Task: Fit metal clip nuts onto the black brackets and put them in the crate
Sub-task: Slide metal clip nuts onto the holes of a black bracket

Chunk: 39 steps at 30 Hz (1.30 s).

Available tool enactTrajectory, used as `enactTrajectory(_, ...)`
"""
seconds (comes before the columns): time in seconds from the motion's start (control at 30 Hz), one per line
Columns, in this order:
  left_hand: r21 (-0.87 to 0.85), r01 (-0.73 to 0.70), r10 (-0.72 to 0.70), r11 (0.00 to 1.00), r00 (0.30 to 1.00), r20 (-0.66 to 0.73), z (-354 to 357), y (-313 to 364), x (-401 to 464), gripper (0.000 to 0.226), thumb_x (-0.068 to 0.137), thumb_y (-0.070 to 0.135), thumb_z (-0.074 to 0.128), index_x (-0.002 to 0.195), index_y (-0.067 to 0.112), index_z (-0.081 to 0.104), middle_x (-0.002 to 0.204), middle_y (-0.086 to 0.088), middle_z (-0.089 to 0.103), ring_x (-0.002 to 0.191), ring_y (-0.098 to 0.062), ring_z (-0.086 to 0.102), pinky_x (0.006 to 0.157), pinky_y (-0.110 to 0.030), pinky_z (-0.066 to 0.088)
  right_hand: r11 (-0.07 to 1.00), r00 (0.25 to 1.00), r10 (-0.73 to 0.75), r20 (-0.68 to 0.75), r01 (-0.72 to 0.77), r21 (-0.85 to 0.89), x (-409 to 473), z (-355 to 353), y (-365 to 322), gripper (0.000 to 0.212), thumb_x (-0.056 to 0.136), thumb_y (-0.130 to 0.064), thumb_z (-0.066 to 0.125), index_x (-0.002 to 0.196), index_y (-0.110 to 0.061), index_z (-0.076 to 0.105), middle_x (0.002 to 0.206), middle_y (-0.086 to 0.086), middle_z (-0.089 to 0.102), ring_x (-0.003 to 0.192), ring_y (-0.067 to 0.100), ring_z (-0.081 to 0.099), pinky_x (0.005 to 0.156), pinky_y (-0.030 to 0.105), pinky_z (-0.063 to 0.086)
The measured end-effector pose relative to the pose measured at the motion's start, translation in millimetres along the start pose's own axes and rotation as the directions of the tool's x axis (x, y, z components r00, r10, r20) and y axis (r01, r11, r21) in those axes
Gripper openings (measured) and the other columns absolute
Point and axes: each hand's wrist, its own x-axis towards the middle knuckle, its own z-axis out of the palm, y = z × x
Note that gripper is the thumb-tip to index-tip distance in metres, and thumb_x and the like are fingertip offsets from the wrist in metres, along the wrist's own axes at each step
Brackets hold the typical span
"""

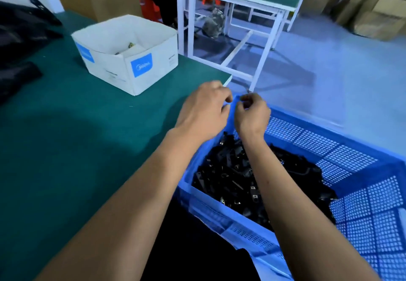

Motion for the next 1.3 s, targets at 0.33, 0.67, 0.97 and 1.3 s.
enactTrajectory(0.33,0.001,0.611,-0.535,0.792,0.694,-0.482,-147.4,-118.9,-103.7,0.023,0.085,0.005,0.056,0.097,0.016,0.073,0.109,-0.006,0.067,0.106,-0.026,0.06,0.095,-0.037,0.044,0.824,0.603,-0.566,0.563,0.444,0.352,-142.4,122.2,-187.4,0.005,0.09,-0.015,0.064,0.087,-0.016,0.068,0.079,-0.003,0.068,0.071,0.011,0.059,0.067,0.03,0.044)
enactTrajectory(0.67,-0.468,0.797,-0.855,0.382,0.112,-0.506,-212.3,-217.9,-205.5,0.029,0.09,0.015,0.057,0.119,0.013,0.058,0.108,0.001,0.061,0.095,-0.018,0.056,0.072,-0.02,0.037,0.817,0.309,-0.489,0.816,0.489,0.304,-229.5,222.4,-280.8,0.087,0.087,-0.042,0.078,0.158,-0.037,0.029,0.151,0.015,0.028,0.125,0.036,0.054,0.11,0.038,0.045)
enactTrajectory(0.97,-0.935,0.257,-0.966,0.243,-0.025,-0.258,-231.3,-237.1,-199.9,0.007,0.084,0.007,0.056,0.087,0.011,0.052,0.092,-0.011,0.06,0.08,-0.025,0.065,0.093,-0.04,0.059,0.911,0.599,-0.299,0.743,-0.053,0.409,-231.7,243.3,-291.1,0.021,0.079,-0.025,0.083,0.073,-0.026,0.063,0.087,-0.001,0.072,0.08,0.025,0.07,0.082,0.047,0.062)
enactTrajectory(1.3,-0.979,-0.2,-0.994,0.042,0.088,-0.06,-230.8,-235.6,-205.2,0.032,0.099,0.009,0.056,0.129,-0.001,0.058,0.129,-0.02,0.061,0.114,-0.034,0.065,0.099,-0.037,0.057,0.53,0.541,-0.33,0.774,-0.573,0.626,-234.4,208.3,-298.1,0.016,0.09,0.004,0.056,0.097,-0.01,0.056,0.067,0.001,0.053,0.047,0.011,0.047,0.045,0.024,0.042)
